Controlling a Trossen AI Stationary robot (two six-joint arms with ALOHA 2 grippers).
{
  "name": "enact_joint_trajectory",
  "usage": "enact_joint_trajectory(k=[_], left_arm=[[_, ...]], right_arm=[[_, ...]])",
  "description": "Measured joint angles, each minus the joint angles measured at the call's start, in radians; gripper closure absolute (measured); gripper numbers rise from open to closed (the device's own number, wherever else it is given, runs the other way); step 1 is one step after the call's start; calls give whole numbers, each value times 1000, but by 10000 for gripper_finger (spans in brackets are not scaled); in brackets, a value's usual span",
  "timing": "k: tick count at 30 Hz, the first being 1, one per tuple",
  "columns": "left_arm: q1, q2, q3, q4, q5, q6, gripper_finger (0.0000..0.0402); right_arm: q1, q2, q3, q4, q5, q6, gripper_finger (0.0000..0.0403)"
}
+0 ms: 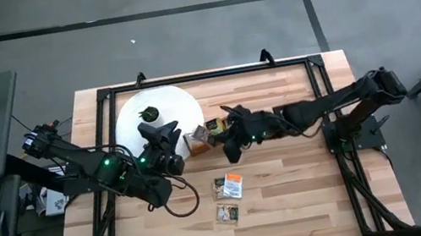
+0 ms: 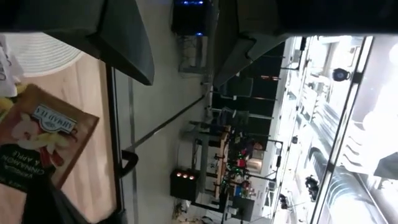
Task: Pick & Place Tea
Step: Put the brown tea bag into the right section of the wooden organizer
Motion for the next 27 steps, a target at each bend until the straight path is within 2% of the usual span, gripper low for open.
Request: enact_joint_trajectory(k=[9,14,21,27], left_arm=[[0,0,37,5,95,-7,243],[0,1,46,12,173,-88,243],[0,1,46,11,314,-254,243],[0,1,46,12,450,-378,243]], right_arm=[[-199,-62,0,-278,-336,-151,403],[-332,-66,0,-379,-501,-287,403],[-501,-65,0,-488,-601,-539,403],[-584,-38,34,-584,-627,-718,403]])
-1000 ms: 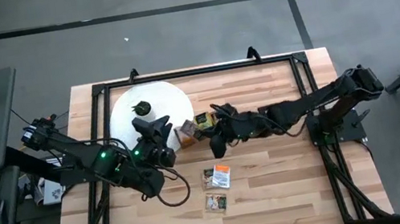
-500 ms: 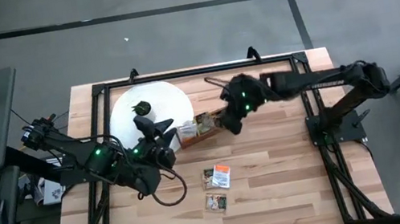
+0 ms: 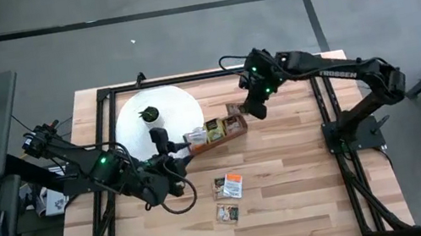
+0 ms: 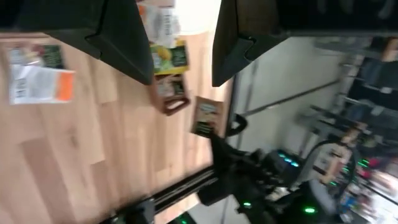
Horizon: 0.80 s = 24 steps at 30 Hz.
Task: Pick & Place Tea
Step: Put the brown tea bag into the right section of the wooden organizer
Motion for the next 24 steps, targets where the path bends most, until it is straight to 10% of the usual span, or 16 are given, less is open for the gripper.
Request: enact_joint_trajectory(k=[15,24], left_arm=[[0,0,0,-1,63,-87,244],[0,10,-4,-6,89,-101,244]], right_arm=[[59,471,703,-671,302,-472,403],[165,656,907,-781,436,-557,403]])
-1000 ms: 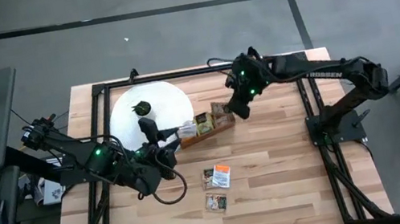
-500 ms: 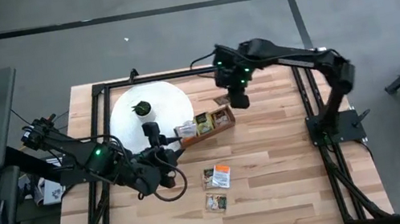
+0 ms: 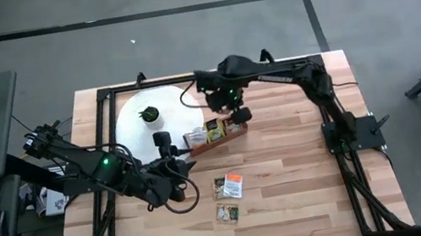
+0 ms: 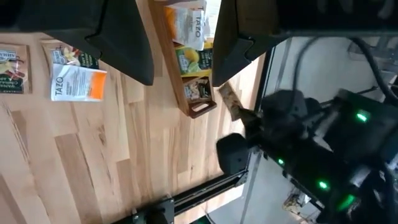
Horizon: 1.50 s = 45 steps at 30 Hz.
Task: Pick & Place Tea
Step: Put the brown tea bag into the right section of the wooden organizer
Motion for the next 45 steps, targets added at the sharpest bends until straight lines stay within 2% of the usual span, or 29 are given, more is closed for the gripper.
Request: enact_joint_trajectory(k=[6,17,35,45], left_arm=[[0,-1,0,0,45,0,244],[0,10,-1,-15,79,3,244],[0,11,-1,-33,136,6,244],[0,11,-1,-48,157,3,244]], right_arm=[[55,58,-25,-39,67,6,403],[106,60,-168,-39,102,33,403],[125,60,-56,-38,7,150,403],[123,60,-56,-38,58,210,403]])
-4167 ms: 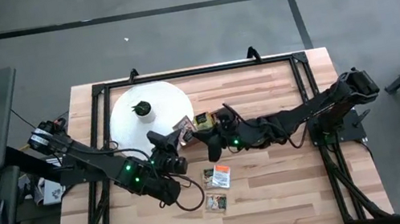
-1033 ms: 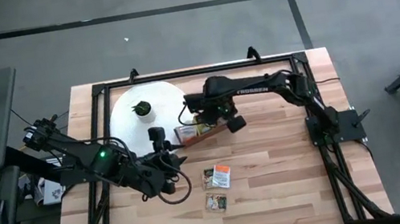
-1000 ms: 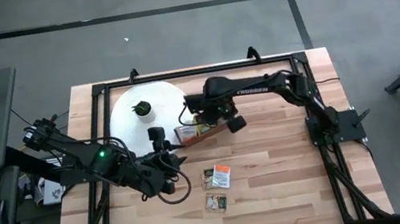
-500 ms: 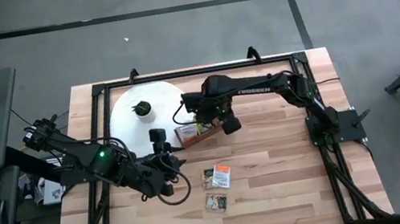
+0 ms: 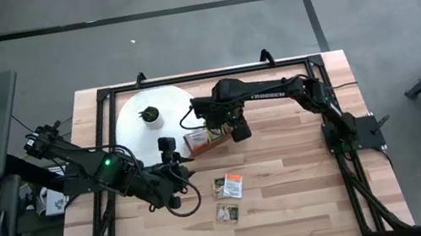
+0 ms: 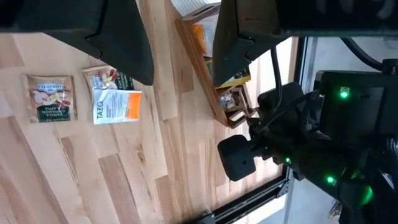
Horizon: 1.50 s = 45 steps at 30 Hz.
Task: Pick & Place Tea
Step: Put the brown tea bag into the right section of the wooden organizer
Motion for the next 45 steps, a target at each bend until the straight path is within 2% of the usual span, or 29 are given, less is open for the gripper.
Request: enact_joint_trajectory(k=[5,14,21,30,36,45], left_arm=[[0,0,0,0,5,0,244],[0,0,0,-16,5,0,244],[0,0,0,-41,8,-16,244],[0,0,0,-55,8,-20,244],[0,0,0,-55,8,-21,244],[0,0,0,-54,7,-23,244]], right_arm=[[0,0,0,0,46,2,403],[10,0,0,0,12,1,403],[-4,-56,0,0,75,28,403],[-20,-92,0,0,-99,9,403],[-33,-91,0,0,-63,-36,403],[-52,-39,0,0,-67,-65,403]])
